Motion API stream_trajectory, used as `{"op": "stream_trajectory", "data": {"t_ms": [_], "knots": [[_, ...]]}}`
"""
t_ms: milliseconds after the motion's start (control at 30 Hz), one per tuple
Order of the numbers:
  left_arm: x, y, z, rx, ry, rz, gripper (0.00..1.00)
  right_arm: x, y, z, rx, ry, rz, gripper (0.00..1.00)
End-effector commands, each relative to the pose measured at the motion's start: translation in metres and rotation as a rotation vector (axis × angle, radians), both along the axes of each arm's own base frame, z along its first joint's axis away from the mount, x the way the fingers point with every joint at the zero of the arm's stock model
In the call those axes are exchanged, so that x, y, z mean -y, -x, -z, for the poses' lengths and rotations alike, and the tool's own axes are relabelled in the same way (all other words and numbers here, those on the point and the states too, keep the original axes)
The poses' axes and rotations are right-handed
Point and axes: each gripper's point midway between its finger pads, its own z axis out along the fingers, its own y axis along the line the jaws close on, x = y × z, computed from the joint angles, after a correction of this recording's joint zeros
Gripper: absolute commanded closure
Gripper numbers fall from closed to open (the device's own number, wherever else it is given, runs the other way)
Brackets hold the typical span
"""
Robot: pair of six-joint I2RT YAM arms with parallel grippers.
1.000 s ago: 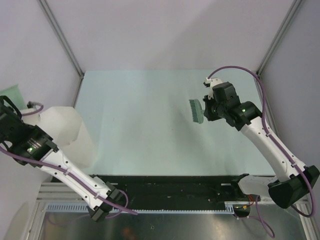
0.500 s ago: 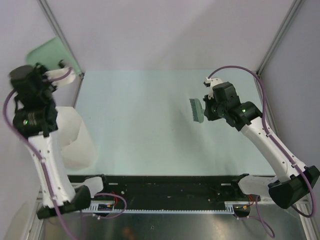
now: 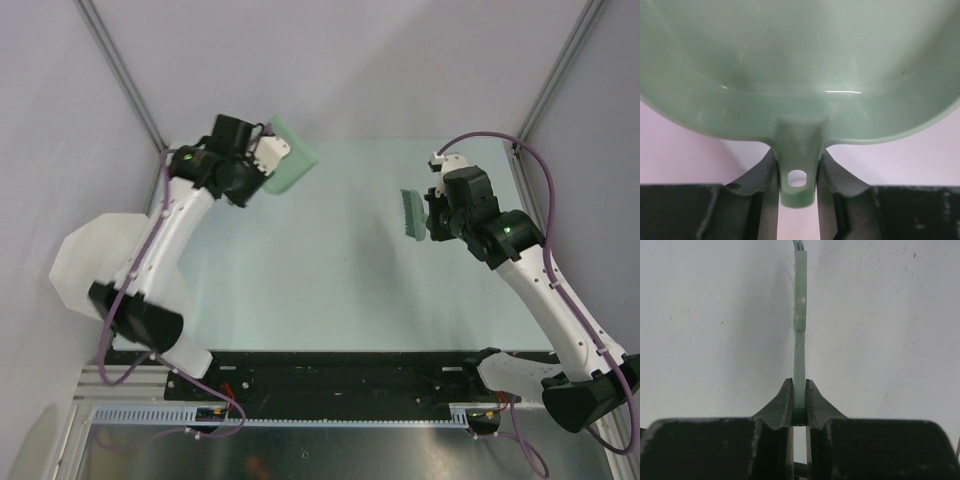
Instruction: Sweep away the paper scraps from the table
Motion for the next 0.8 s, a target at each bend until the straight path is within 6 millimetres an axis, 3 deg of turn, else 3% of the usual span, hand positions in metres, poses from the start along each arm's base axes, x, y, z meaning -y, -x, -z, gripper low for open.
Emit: {"op": "stream_trajectory", "data": {"t_ms": [0, 100, 233, 567, 633, 767], "knots": [[0.053, 0.015, 0.078, -0.332, 0.238, -0.134, 1.00, 0.008, 0.000, -0.009, 0.032, -0.005, 0.040, 1.00], [0.064, 0.014, 0.116, -0.454, 0.239, -0.176, 1.00, 0.008, -0.001, -0.008, 0.026, -0.005, 0.045, 1.00], [0.075, 0.008, 0.152, -0.566, 0.234, -0.189, 1.00, 0.007, -0.002, -0.005, 0.020, -0.007, 0.041, 1.00], [0.070, -0.007, 0.241, -0.728, 0.072, -0.214, 0.99, 0.007, 0.001, -0.002, 0.004, -0.001, 0.039, 1.00], [0.069, -0.008, 0.248, -0.740, 0.058, -0.208, 0.97, 0.007, 0.002, -0.002, 0.002, -0.001, 0.035, 1.00], [0.065, -0.013, 0.251, -0.723, 0.033, -0.202, 0.82, 0.007, 0.002, -0.002, 0.003, 0.000, 0.026, 1.00]]}}
